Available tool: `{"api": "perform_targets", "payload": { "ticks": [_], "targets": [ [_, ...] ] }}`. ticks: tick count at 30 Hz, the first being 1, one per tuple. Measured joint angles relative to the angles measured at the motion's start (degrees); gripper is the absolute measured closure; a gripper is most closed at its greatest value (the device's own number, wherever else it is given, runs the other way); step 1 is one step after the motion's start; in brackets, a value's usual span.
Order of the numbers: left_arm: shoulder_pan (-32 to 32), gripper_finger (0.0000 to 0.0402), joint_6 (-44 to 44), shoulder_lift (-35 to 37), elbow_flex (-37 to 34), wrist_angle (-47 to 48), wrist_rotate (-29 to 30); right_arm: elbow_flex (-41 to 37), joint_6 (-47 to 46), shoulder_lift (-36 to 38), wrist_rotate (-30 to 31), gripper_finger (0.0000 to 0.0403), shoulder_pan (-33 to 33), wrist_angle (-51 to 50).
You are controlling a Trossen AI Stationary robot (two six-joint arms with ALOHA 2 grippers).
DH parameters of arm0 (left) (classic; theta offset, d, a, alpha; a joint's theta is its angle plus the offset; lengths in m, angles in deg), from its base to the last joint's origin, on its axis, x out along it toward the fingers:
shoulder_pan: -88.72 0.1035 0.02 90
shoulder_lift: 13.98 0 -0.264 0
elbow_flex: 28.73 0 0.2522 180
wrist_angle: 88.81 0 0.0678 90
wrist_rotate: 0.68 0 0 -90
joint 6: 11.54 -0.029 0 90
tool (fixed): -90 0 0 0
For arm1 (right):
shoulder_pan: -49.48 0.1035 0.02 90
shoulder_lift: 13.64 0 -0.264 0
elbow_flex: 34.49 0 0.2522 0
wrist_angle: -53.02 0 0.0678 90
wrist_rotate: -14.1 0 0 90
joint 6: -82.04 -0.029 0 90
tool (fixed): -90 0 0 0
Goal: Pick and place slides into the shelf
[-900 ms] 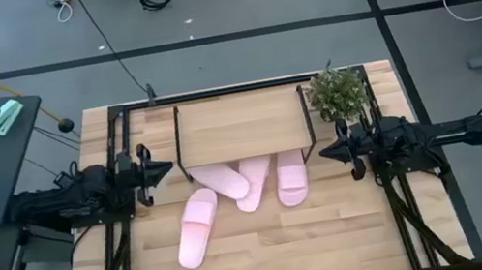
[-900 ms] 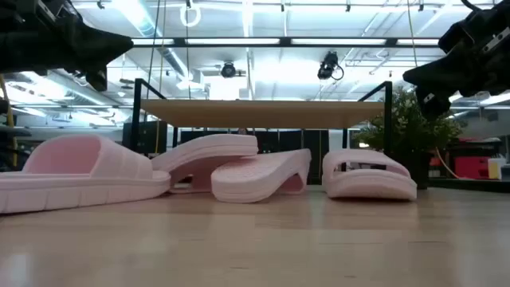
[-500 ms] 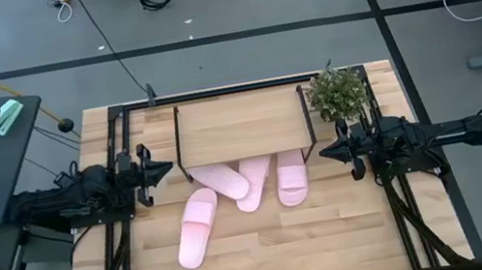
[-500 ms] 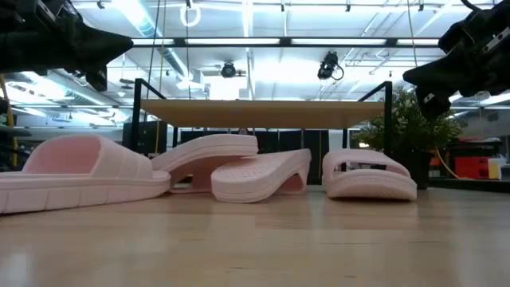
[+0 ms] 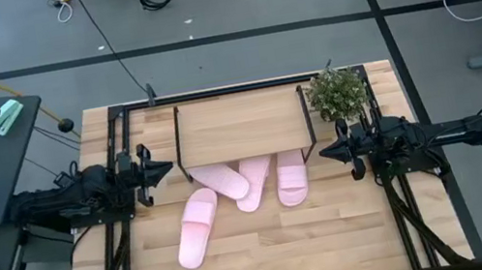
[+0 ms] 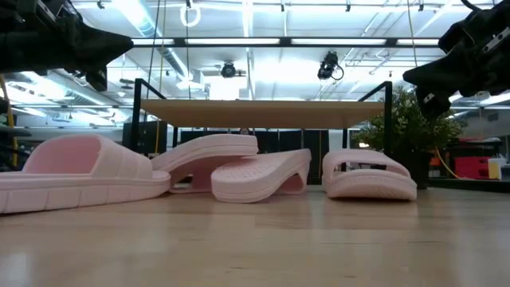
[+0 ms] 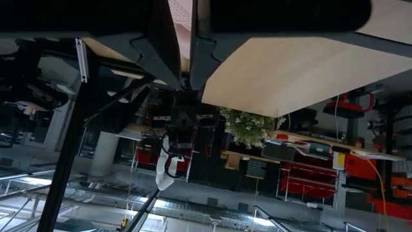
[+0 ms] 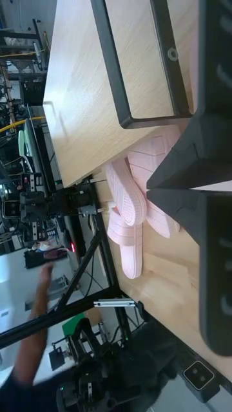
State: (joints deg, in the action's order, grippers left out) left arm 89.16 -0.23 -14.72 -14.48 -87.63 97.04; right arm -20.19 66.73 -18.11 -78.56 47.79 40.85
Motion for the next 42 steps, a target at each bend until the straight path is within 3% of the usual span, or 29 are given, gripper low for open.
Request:
{"api": "perform_targets", "payload": {
  "ticks": [42],
  "targets": [
    [0.0,0.0362,0.0,0.0,0.0,0.0,0.0,0.0,0.0,0.0,0.0,0.0389,0.0,0.0]
  ]
}}
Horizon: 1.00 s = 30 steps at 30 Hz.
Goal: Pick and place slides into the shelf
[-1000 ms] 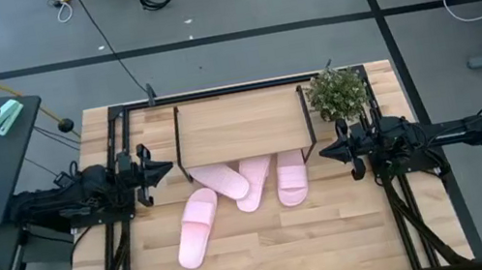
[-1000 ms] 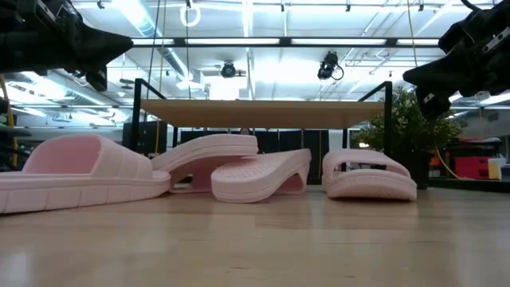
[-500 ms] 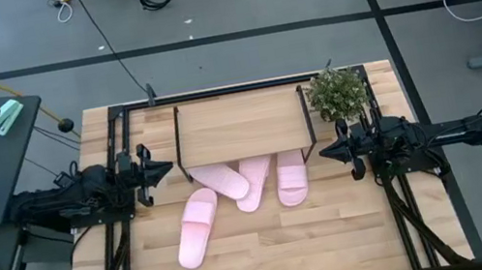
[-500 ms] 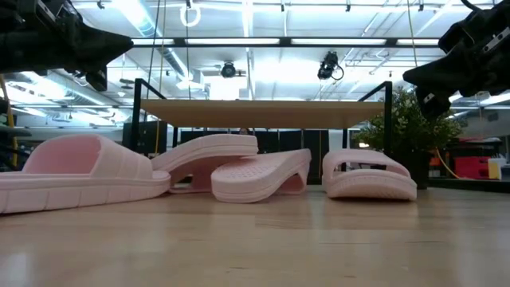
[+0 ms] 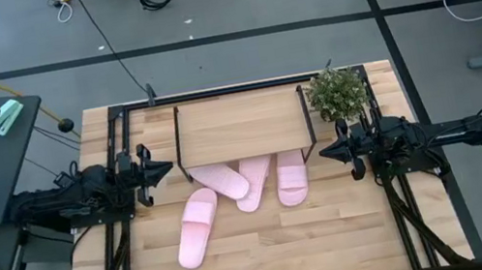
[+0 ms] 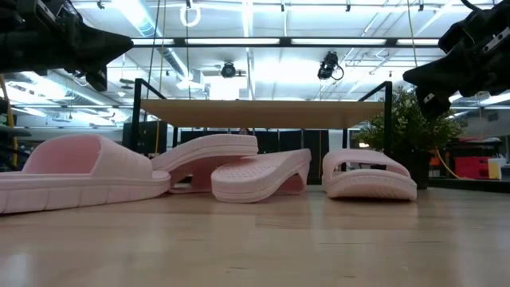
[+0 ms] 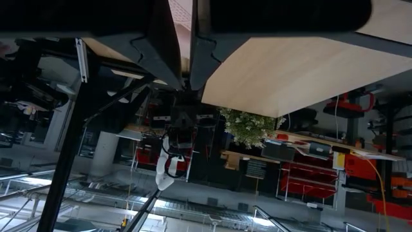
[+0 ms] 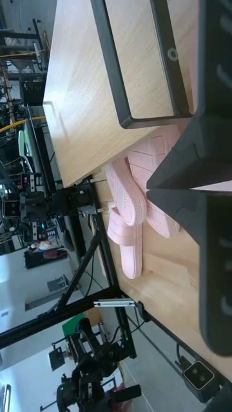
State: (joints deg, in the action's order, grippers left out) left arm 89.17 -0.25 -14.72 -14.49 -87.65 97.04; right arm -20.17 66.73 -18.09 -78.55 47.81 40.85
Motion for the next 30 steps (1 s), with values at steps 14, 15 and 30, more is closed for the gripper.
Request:
{"api": "perform_targets", "payload": {
  "ticks": [14,15,30],
  "targets": [
    [0.0,0.0374,-0.5,0.0,0.0,0.0,0.1,0.0,-2.9,0.0,-0.2,0.0389,0.0,0.5],
    [0.0,0.0374,-0.6,0.0,0.0,0.0,0.5,0.1,-5.6,0.0,-0.3,0.0389,0.0,0.6],
    [0.1,0.0376,24.0,0.0,0.0,-5.2,8.6,0.6,-46.8,0.0,10.0,0.0389,0.0,7.1]
  ]
}}
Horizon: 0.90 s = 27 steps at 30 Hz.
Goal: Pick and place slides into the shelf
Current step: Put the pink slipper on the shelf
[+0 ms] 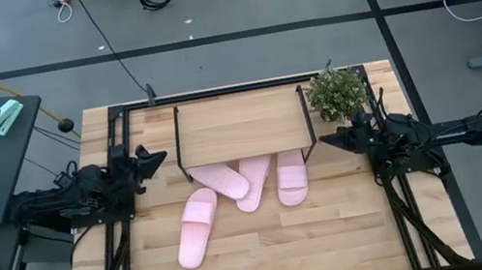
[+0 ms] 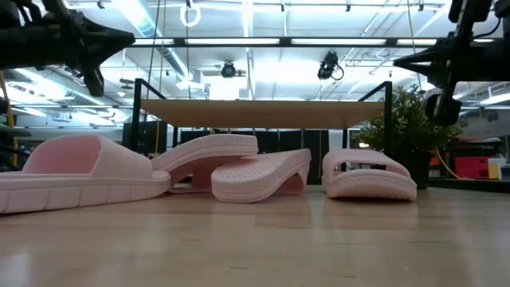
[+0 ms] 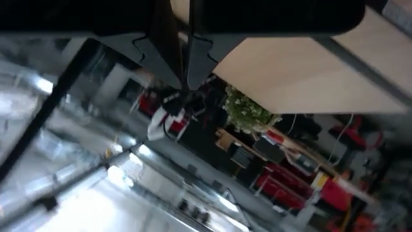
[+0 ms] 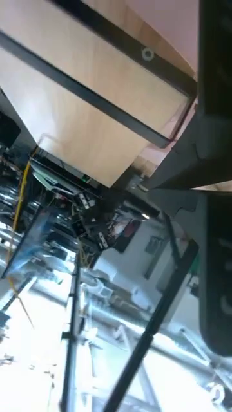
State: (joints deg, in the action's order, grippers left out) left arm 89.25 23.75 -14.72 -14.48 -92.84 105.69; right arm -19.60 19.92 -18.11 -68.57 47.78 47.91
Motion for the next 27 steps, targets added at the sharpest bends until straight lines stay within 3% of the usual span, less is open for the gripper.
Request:
{"api": "perform_targets", "payload": {
  "ticks": [7,12,17,27],
  "targets": [
    [-1.9,0.0363,1.9,0.0,4.4,1.0,-7.1,0.0,-5.0,0.0,-7.4,0.0389,0.0,0.7],
    [-6.6,0.0369,3.7,-3.1,13.7,13.7,-7.1,2.2,-4.7,0.0,-14.4,0.0389,0.0,0.9],
    [-9.7,0.0386,7.5,-13.1,24.3,27.3,-7.0,5.3,-3.8,0.0,-21.1,0.0389,0.0,0.7],
    [-16.0,0.0369,8.0,-39.9,40.3,31.4,-7.3,11.5,-6.8,0.0,-35.2,0.0389,0.0,-3.5]
  ]
}}
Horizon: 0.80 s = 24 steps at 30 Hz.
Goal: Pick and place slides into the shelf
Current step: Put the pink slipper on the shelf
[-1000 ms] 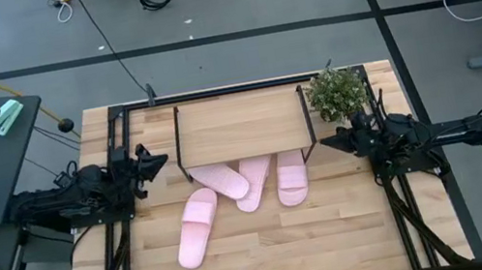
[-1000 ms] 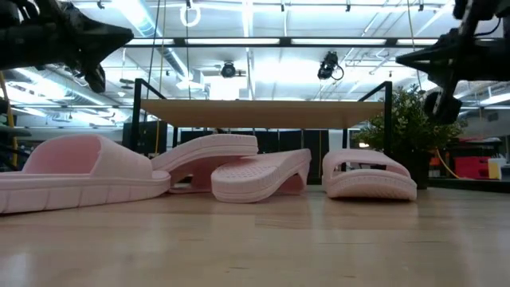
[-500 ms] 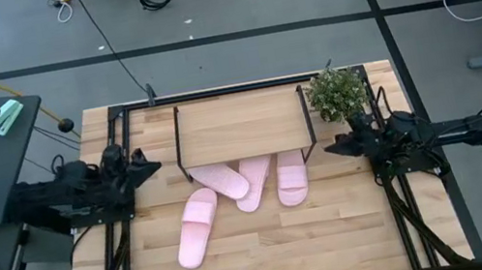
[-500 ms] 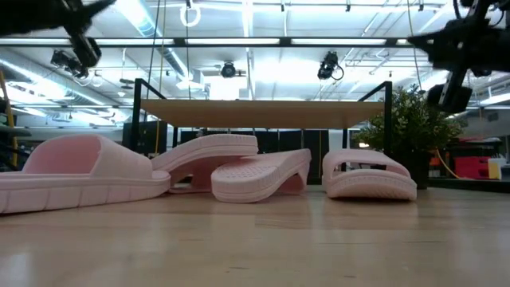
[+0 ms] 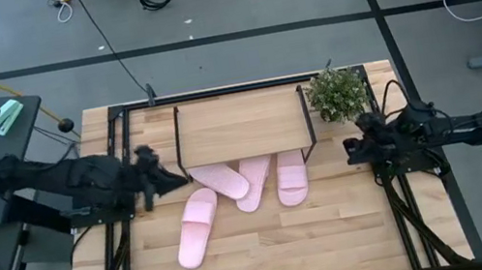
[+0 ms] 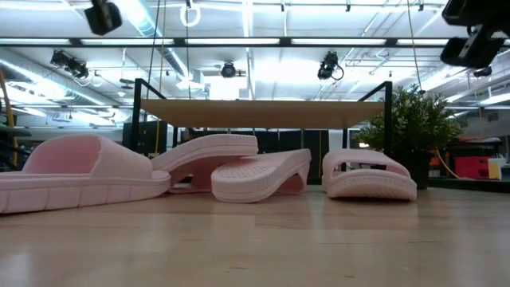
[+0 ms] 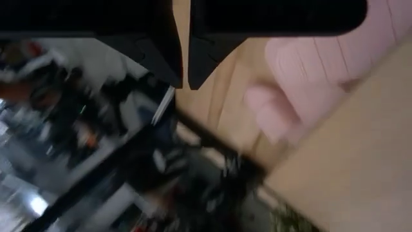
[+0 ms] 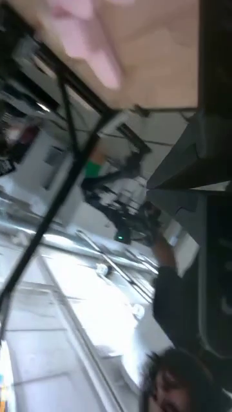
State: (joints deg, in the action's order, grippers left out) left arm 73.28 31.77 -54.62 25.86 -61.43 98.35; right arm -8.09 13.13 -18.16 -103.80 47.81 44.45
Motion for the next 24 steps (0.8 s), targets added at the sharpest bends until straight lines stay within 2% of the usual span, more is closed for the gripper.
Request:
{"api": "perform_targets", "payload": {
  "ticks": [6,14,20,24],
  "targets": [
    [-7.3,0.0366,1.1,-16.5,9.8,10.1,-0.3,4.6,2.1,0.0,-5.3,0.0389,0.0,-7.5],
    [-14.9,0.0378,1.1,-34.9,22.6,25.5,-1.7,5.4,5.6,0.0,-7.3,0.0389,0.0,-12.5],
    [-16.5,0.0378,5.8,-42.5,24.5,26.6,-9.4,5.2,10.6,-2.3,-7.4,0.0389,0.0,-12.8],
    [-17.3,0.0379,7.1,-45.8,24.5,28.6,-10.2,5.2,13.0,-5.8,-8.2,0.0389,0.0,-12.8]
  ]
}}
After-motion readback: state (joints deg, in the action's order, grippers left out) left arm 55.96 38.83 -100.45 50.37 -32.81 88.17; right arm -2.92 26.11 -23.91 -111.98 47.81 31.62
